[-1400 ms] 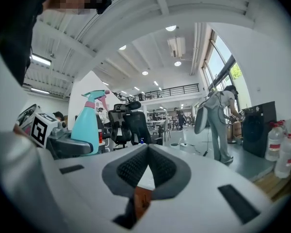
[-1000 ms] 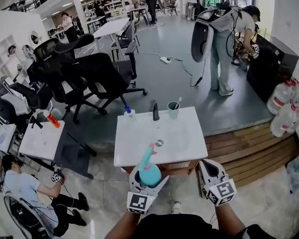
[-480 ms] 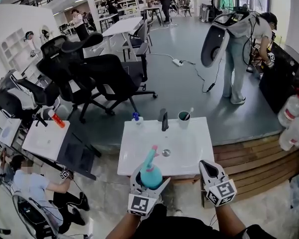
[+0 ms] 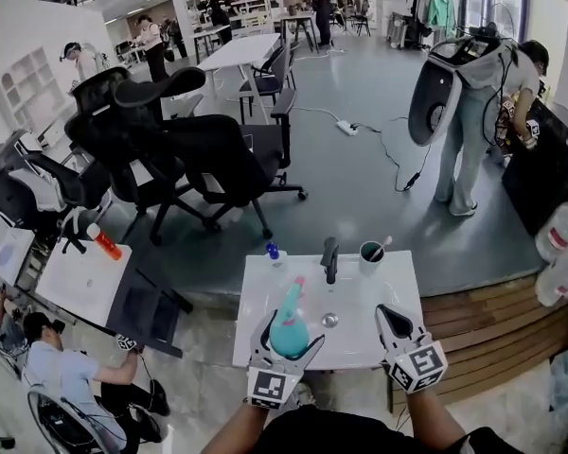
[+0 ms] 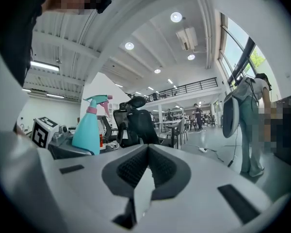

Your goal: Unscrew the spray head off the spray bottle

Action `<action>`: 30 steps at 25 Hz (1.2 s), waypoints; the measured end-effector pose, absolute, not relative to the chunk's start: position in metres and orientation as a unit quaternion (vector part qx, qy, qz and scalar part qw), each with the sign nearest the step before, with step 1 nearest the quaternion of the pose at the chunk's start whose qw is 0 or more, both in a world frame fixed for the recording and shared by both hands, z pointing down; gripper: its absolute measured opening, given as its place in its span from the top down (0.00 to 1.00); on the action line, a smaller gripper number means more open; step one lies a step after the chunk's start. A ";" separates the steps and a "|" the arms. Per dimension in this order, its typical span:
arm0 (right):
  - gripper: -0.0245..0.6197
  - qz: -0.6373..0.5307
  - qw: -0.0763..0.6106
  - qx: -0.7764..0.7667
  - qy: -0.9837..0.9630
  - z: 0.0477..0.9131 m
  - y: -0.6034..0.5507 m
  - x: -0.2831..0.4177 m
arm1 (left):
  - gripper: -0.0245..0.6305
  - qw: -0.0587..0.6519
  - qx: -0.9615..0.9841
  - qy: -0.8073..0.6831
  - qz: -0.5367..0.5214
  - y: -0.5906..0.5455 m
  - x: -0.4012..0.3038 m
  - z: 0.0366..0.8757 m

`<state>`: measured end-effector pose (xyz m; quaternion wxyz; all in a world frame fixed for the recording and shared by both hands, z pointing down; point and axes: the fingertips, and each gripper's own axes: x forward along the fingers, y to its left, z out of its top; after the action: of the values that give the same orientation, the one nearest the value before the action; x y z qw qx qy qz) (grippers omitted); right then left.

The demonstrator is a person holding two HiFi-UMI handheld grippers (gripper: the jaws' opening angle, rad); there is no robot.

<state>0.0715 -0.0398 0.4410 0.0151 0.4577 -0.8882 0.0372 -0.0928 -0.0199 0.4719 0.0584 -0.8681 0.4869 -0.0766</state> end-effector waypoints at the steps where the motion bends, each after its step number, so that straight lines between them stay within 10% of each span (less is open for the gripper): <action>1: 0.95 0.038 0.012 0.458 -0.888 0.439 -0.049 0.065 | 0.25 0.057 -0.869 0.485 -0.074 -0.029 -0.098 0.471; 27: 0.95 0.037 0.003 0.372 -0.928 0.422 -0.115 0.015 | 0.25 0.052 -0.886 0.455 -0.075 -0.122 -0.087 0.485; 30: 0.79 0.040 0.008 0.315 -0.948 0.418 -0.109 0.002 | 0.25 0.050 -0.884 0.458 -0.084 -0.126 -0.077 0.491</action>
<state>0.0020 -0.1090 0.4181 0.0081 0.3148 -0.9483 0.0400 -0.0773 -0.1255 0.4907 0.0499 -0.8836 0.4579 -0.0839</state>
